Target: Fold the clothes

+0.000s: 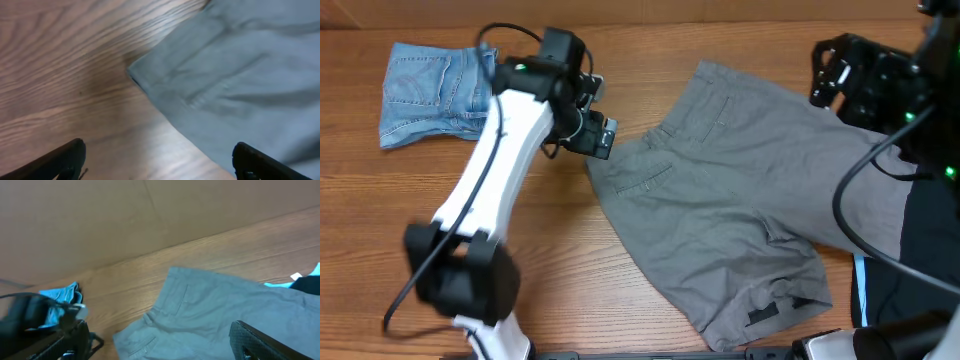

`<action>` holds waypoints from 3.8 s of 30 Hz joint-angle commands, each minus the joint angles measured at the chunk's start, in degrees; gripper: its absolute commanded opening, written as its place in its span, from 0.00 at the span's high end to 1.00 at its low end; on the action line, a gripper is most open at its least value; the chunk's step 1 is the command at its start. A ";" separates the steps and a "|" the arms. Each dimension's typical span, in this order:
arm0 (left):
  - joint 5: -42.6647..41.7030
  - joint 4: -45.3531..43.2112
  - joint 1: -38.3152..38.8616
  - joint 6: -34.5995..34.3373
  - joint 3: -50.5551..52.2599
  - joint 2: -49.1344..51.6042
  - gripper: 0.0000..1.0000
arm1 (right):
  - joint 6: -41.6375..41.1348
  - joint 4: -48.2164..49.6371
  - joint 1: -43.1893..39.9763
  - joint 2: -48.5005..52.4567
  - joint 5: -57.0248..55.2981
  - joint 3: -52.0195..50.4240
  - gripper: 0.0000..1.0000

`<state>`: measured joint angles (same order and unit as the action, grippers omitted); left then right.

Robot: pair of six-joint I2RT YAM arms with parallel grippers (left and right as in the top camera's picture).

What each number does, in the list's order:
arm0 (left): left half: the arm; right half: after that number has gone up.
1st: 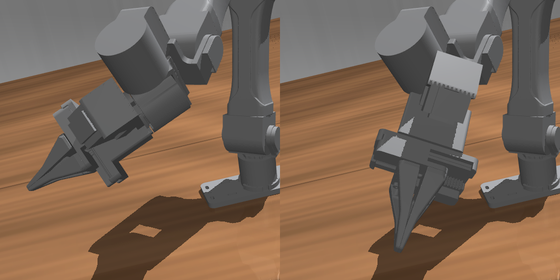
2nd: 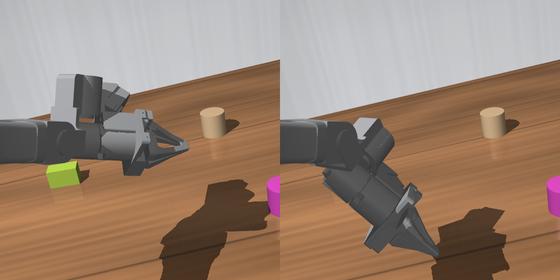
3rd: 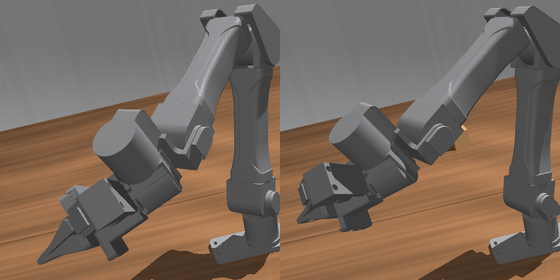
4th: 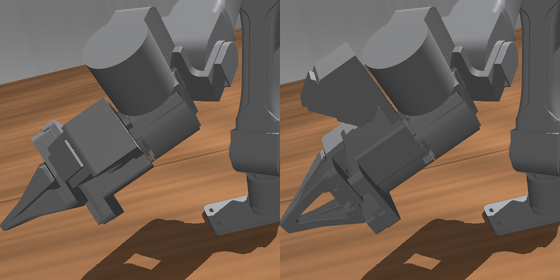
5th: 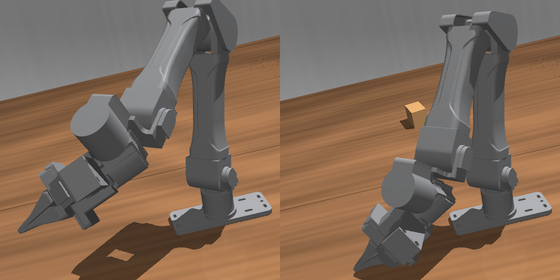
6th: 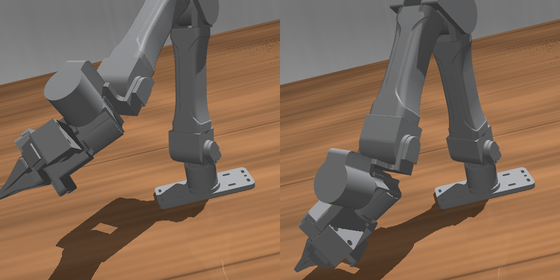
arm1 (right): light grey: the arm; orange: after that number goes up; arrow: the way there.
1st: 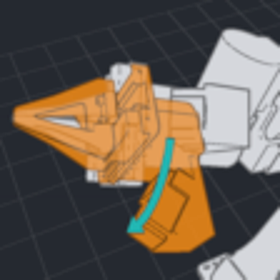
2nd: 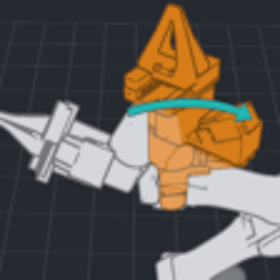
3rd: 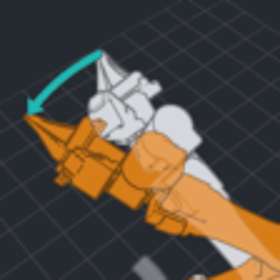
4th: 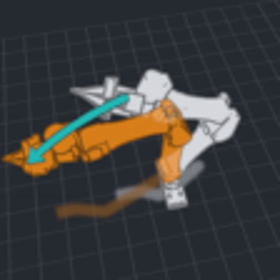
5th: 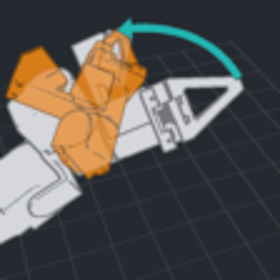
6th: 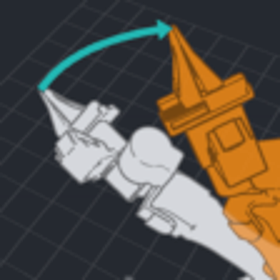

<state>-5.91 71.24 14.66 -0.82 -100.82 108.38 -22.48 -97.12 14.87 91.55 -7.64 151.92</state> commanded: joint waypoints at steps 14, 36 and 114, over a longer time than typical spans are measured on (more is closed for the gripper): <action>2.27 -7.98 0.04 3.43 -0.48 20.72 0.54 | -0.07 0.09 -0.61 -1.53 0.81 0.66 0.05; 7.87 1.40 -26.91 -8.02 -1.46 13.84 0.96 | -0.11 0.17 -0.83 -0.55 -3.10 -12.70 0.04; -16.50 -7.72 -21.75 2.12 -9.31 -16.83 0.48 | 1.97 19.54 -5.97 22.75 16.46 -57.16 0.19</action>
<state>-23.18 61.82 -6.98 0.60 -109.93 92.51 -21.63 -80.23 9.08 114.17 4.75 100.44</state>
